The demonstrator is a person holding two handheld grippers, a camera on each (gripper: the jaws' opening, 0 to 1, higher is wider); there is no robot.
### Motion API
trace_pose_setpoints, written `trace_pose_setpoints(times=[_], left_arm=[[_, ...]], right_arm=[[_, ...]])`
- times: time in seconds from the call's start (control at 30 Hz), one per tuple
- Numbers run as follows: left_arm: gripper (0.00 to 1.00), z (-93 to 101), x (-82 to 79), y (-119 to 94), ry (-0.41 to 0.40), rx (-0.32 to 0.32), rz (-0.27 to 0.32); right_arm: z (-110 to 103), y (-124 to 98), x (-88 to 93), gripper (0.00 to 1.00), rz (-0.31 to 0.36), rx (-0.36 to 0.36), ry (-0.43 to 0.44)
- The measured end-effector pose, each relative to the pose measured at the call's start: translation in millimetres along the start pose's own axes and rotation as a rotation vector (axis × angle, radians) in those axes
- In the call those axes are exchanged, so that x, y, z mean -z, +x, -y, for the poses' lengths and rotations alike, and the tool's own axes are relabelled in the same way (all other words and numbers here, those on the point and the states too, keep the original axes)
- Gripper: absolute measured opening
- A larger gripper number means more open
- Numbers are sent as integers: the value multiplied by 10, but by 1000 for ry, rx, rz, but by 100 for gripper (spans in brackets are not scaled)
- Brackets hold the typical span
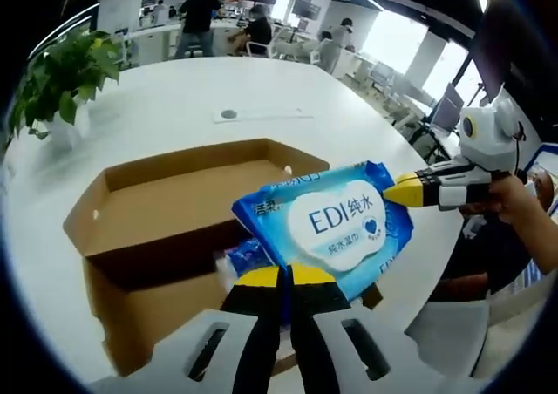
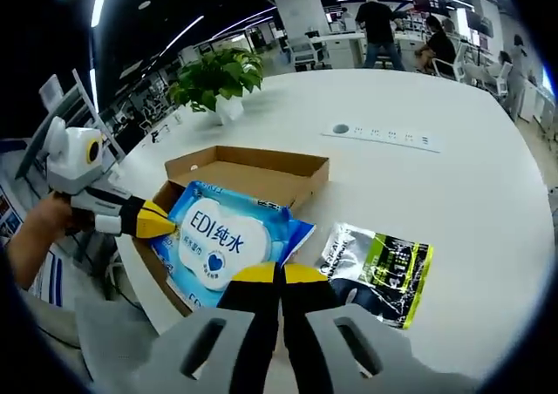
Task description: Operate the shoe box by opening the lid, removing the specified soft item, and placing it in the target area until the item is outside and the box remains undamaged.
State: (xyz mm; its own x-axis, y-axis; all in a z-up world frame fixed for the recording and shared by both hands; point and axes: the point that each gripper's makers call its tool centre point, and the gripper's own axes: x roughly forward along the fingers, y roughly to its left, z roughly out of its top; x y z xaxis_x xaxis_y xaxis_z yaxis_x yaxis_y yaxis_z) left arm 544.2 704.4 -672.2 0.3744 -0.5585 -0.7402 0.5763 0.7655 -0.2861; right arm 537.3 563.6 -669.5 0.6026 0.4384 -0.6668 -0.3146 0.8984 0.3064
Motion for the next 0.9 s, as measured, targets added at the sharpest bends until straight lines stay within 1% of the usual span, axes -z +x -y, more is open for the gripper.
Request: trace_pose_setpoints(times=[0.43,0.9], left_arm=[[0,342,-143,184,19,36,2],[0,686,-250,397,52,65,-4]], right_arm=[[353,-205,24,0,7,42,27],[709,-408,73,0,6,75,35]])
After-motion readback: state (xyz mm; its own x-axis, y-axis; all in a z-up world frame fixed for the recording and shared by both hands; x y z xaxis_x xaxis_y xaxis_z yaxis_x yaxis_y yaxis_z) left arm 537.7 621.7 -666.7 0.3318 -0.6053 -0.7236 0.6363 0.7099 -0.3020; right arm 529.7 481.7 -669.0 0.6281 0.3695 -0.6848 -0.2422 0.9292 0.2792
